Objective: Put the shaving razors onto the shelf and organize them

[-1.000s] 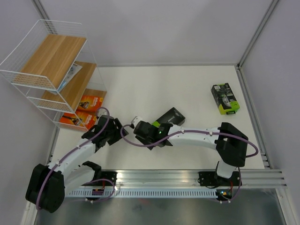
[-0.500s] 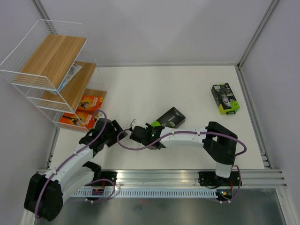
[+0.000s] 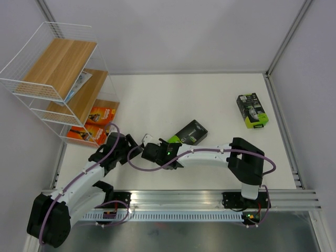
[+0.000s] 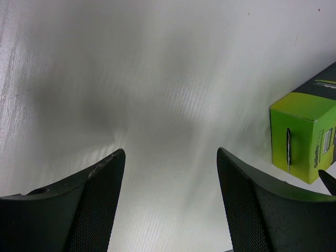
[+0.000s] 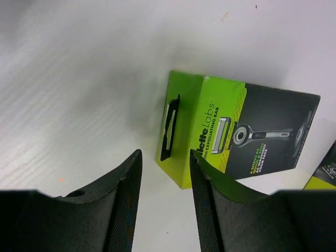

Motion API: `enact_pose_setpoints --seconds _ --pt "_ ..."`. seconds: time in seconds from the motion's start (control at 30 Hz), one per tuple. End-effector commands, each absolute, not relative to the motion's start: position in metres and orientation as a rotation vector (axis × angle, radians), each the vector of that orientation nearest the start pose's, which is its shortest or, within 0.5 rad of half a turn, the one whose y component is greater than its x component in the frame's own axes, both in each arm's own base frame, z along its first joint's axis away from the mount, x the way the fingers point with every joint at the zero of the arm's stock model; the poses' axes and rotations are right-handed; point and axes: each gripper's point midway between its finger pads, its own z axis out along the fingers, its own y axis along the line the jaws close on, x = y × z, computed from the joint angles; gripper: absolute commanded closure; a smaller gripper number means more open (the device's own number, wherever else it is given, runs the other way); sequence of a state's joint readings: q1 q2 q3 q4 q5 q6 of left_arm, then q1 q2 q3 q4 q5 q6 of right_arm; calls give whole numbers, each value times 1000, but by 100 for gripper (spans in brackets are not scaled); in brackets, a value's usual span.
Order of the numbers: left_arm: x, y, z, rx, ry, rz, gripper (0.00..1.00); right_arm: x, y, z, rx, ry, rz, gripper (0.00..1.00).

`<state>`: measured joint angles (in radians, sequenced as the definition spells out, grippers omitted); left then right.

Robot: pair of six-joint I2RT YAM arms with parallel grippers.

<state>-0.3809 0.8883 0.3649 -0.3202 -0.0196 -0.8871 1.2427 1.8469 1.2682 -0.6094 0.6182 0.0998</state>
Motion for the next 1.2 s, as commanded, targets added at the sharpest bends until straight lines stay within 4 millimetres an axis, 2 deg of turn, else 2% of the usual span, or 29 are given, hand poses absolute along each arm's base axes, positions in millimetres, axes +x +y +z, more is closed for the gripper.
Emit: enact_pose_setpoints --seconds 0.0,0.1,0.27,0.33,0.93,0.97,1.03,1.1,1.17 --pt "219 -119 46 -637 2385 -572 24 211 343 89 -1178 2087 -252 52" --pt "219 -120 47 -634 2385 -574 24 209 342 81 -1198 2092 -248 52" --pt "218 -119 46 -635 2386 -572 24 206 331 55 -1242 2111 -316 54" --pt "218 -118 46 -633 2384 -571 24 209 328 50 -1232 2107 -352 54" --pt "217 -113 44 -644 2375 -563 22 230 308 38 -1227 1989 -588 58" --pt "218 -113 45 -641 2373 -564 22 232 308 38 -1215 1978 -595 60" --pt "218 -112 45 -643 2370 -562 22 234 306 37 -1210 1963 -619 79" --pt "218 -112 45 -641 2370 -560 21 240 303 44 -1170 1933 -664 100" --pt "217 -116 45 -628 2383 -586 21 244 304 57 -1153 1905 -657 99"
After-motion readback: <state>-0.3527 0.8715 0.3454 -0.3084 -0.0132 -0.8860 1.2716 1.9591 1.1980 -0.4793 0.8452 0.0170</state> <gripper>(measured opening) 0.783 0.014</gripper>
